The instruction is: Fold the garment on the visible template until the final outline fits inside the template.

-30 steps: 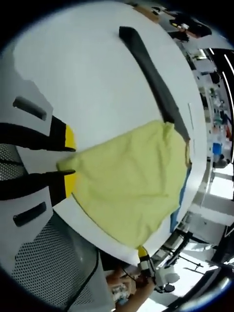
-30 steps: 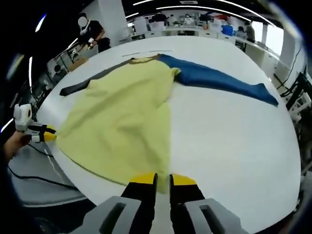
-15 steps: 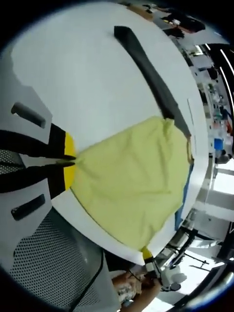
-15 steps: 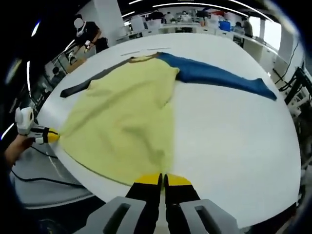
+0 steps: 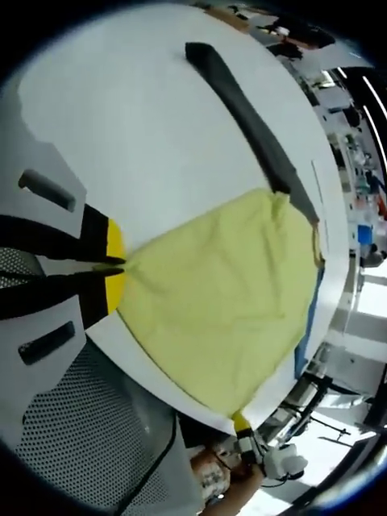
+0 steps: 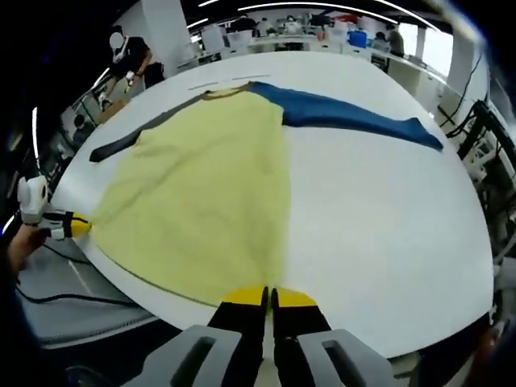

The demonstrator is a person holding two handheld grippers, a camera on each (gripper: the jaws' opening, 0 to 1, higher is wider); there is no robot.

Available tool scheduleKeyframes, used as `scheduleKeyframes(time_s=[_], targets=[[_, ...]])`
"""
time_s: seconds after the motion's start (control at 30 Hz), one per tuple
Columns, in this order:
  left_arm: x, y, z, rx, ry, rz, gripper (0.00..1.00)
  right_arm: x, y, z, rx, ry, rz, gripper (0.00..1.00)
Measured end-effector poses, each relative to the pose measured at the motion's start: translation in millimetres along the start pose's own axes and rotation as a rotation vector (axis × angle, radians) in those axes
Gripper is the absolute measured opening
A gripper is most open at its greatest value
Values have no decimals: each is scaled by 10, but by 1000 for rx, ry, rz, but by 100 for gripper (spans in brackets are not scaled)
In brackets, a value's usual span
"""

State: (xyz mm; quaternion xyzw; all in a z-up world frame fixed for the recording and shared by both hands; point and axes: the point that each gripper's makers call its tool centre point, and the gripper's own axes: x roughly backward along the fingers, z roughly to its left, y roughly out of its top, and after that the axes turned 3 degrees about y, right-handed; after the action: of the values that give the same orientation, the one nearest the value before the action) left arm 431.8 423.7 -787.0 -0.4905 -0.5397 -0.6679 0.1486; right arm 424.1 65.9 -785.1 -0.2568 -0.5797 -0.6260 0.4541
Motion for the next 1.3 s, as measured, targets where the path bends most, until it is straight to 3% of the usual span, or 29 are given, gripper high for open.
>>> scheduleKeyframes(time_s=[0.07, 0.13, 0.27, 0.43, 0.6, 0.73, 1.07, 1.3], targets=[[4, 12, 5, 2, 6, -8, 3, 3, 14, 16, 28, 17, -4, 0], [26, 49, 40, 11, 26, -28, 11, 31, 77, 15, 34, 27, -42, 2], [88, 209, 70, 0, 28, -110, 24, 82, 203, 46, 29, 78, -112, 24], [155, 425, 79, -18, 24, -221, 46, 164, 393, -3, 59, 96, -207, 41], [176, 537, 79, -2, 7, -282, 68, 234, 547, -55, 110, 94, -285, 59], [205, 613, 72, -18, 4, -324, 79, 259, 630, -123, 159, 80, -324, 72], [254, 761, 47, -32, -22, -398, 99, 255, 823, -437, 195, 29, -363, 81], [278, 827, 75, -30, -20, -416, 99, 240, 1064, -745, 240, -26, -382, 79]])
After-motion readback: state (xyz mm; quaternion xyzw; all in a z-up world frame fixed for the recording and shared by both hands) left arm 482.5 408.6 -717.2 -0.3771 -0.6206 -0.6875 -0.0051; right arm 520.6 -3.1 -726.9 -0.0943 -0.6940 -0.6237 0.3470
